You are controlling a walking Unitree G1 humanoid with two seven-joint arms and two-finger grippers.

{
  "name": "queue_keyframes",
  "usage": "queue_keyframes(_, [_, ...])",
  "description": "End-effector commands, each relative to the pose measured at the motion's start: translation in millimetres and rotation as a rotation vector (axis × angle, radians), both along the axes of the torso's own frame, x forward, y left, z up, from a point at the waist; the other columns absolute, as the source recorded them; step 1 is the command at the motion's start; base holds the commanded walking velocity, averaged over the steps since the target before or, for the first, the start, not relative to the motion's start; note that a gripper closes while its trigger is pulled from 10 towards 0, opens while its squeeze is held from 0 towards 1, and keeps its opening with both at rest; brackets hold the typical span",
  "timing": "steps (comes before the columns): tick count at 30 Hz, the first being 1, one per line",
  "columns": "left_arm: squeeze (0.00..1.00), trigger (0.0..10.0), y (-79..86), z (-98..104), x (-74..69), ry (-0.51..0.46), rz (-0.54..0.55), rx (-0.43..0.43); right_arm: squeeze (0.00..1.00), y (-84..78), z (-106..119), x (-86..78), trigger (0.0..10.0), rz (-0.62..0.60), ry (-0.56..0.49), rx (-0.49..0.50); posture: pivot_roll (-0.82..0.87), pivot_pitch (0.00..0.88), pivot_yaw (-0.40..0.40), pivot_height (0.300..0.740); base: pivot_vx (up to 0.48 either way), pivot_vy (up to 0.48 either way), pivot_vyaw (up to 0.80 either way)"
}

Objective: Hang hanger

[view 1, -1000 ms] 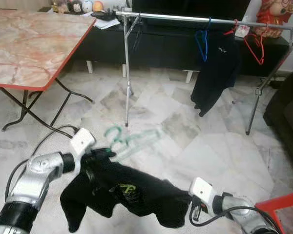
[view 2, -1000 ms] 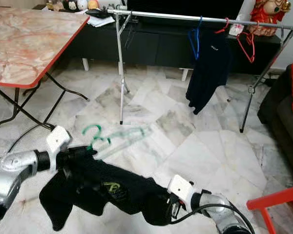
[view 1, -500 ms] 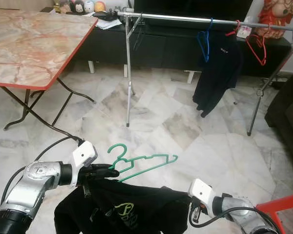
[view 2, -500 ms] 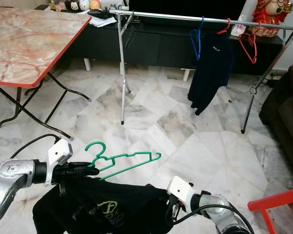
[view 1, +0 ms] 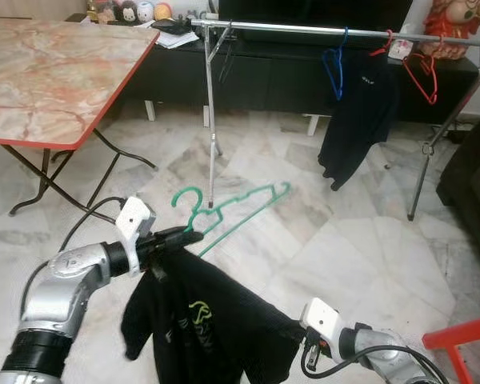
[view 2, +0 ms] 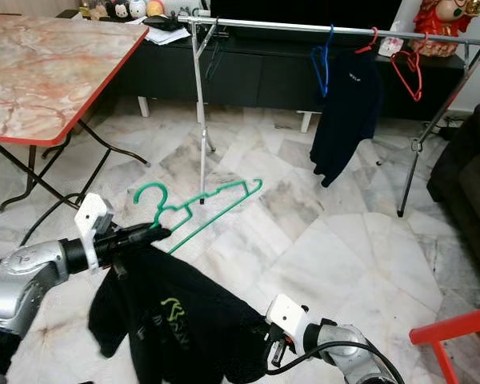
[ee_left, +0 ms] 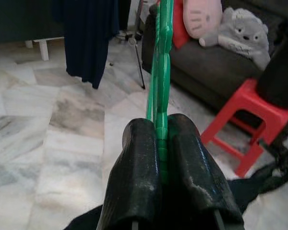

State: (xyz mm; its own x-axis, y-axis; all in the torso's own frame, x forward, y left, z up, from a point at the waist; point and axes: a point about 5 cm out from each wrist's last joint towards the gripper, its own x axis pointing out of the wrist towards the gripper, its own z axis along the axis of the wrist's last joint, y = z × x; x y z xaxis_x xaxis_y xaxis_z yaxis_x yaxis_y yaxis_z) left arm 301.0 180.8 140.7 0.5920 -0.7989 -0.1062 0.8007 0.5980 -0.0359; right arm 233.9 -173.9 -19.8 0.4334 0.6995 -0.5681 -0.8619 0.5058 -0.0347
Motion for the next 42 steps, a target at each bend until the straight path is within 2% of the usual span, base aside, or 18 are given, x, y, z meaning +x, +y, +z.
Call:
queue_keyframes(1, [0.0,10.0,-0.8,12.9,2.0,-0.04,0.004,-0.036,1.0,-1.5,-0.9,-2.2,10.0,-0.015,0.0,0.009,0.02,0.055,-0.057,0.74,0.0,0.0,0.0])
queue_keyframes(7, [0.0,10.0,-1.0,9.5,-2.9,-0.018,-0.005,-0.037,1.0,-1.0,-1.3,-2.5,10.0,-0.015,0.004,0.012,0.03,0.055,-0.063,0.74,0.0,0.0,0.0])
queue_keyframes(14, [0.0,10.0,-0.7,14.5,0.4,-0.036,0.033,-0.074,1.0,1.2,-0.8,-0.8,10.0,-0.017,0.002,0.013,0.03,0.055,-0.066,0.74,0.0,0.0,0.0])
queue_keyframes(34, [0.0,10.0,-5.7,11.7,0.8,-0.029,0.041,-0.07,1.0,2.1,-1.9,-1.0,10.0,-0.022,0.001,0.006,0.03,0.052,-0.067,0.74,0.0,0.0,0.0])
queue_keyframes(35, [0.0,10.0,-5.9,11.5,0.6,-0.028,0.04,-0.069,0.89,2.5,-1.8,-0.8,10.0,-0.022,0.0,0.005,0.03,0.051,-0.067,0.74,0.0,0.0,0.0])
queue_keyframes(36, [0.0,10.0,-6.1,11.3,0.5,-0.027,0.039,-0.068,0.54,2.6,-1.8,-0.6,10.0,-0.022,-0.001,0.004,0.03,0.052,-0.068,0.74,0.0,0.0,0.0])
queue_keyframes(37, [0.0,10.0,-6.3,11.1,0.3,-0.027,0.038,-0.068,0.0,2.9,-1.8,-0.5,10.0,-0.021,-0.002,0.002,0.02,0.052,-0.068,0.74,0.0,0.0,0.0])
queue_keyframes(42, [0.0,10.0,-6.6,9.6,-0.4,-0.022,0.035,-0.063,0.0,3.1,-1.8,-0.2,10.0,-0.021,-0.007,-0.002,0.03,0.052,-0.07,0.74,0.0,0.0,0.0])
